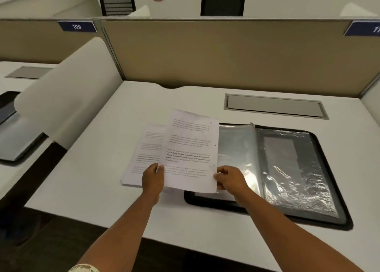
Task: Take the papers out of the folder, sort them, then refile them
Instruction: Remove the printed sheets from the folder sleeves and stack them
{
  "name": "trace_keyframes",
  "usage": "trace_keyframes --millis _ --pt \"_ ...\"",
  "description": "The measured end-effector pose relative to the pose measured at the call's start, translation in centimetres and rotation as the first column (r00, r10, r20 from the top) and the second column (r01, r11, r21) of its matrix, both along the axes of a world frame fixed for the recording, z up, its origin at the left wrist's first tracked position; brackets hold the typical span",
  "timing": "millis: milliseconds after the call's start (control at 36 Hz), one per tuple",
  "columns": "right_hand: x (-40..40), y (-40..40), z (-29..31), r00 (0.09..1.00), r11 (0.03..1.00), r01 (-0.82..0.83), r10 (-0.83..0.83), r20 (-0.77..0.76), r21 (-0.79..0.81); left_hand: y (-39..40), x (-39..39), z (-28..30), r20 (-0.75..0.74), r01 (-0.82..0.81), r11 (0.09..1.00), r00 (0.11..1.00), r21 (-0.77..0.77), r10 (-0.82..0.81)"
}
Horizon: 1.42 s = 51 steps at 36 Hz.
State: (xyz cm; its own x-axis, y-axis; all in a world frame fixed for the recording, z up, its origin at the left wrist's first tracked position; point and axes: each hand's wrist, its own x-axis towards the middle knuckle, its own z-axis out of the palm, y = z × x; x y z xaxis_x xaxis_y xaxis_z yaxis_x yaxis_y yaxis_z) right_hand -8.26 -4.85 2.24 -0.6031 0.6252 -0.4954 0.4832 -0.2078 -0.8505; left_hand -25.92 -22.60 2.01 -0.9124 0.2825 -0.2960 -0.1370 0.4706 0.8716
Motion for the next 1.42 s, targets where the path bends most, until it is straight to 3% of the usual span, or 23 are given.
trace_keyframes --millis 306,556,889,972,1167,1333,1417 --pt "-10.5 -2.9 -0.2 0.994 0.998 -0.046 0.042 0.105 0.036 -3.0 -7.6 -1.3 -0.126 -0.131 0.986 0.985 -0.102 0.118" --pt "-13.8 -4.8 -2.0 0.968 0.987 -0.146 0.129 0.215 0.065 -3.7 -10.6 -1.9 -0.181 -0.17 0.969 0.974 -0.182 0.137" --pt "-14.8 -5.1 -2.8 0.943 0.974 -0.222 0.207 0.26 0.032 -4.8 -12.0 -3.1 -0.247 -0.106 0.949 0.969 -0.297 0.031" --pt "-14.4 -5.1 -3.1 0.924 0.956 -0.28 0.245 0.294 0.084 -5.0 -12.4 -3.6 -0.266 -0.097 0.942 0.964 -0.323 0.008" --pt "-12.8 -3.8 -1.9 0.956 0.957 -0.192 0.133 0.261 0.216 -4.3 -11.8 -3.9 -0.375 -0.152 0.864 0.926 -0.48 -0.045" --pt "-9.9 -0.7 -0.9 0.982 0.887 -0.116 0.034 0.186 0.448 -1.0 -9.0 -4.2 -0.499 0.017 0.935 0.842 -0.354 -0.204" --pt "-7.9 1.1 -0.4 0.979 0.804 -0.145 0.033 0.2 0.577 1.6 -7.0 -4.0 -0.436 0.173 0.959 0.862 -0.224 -0.258"
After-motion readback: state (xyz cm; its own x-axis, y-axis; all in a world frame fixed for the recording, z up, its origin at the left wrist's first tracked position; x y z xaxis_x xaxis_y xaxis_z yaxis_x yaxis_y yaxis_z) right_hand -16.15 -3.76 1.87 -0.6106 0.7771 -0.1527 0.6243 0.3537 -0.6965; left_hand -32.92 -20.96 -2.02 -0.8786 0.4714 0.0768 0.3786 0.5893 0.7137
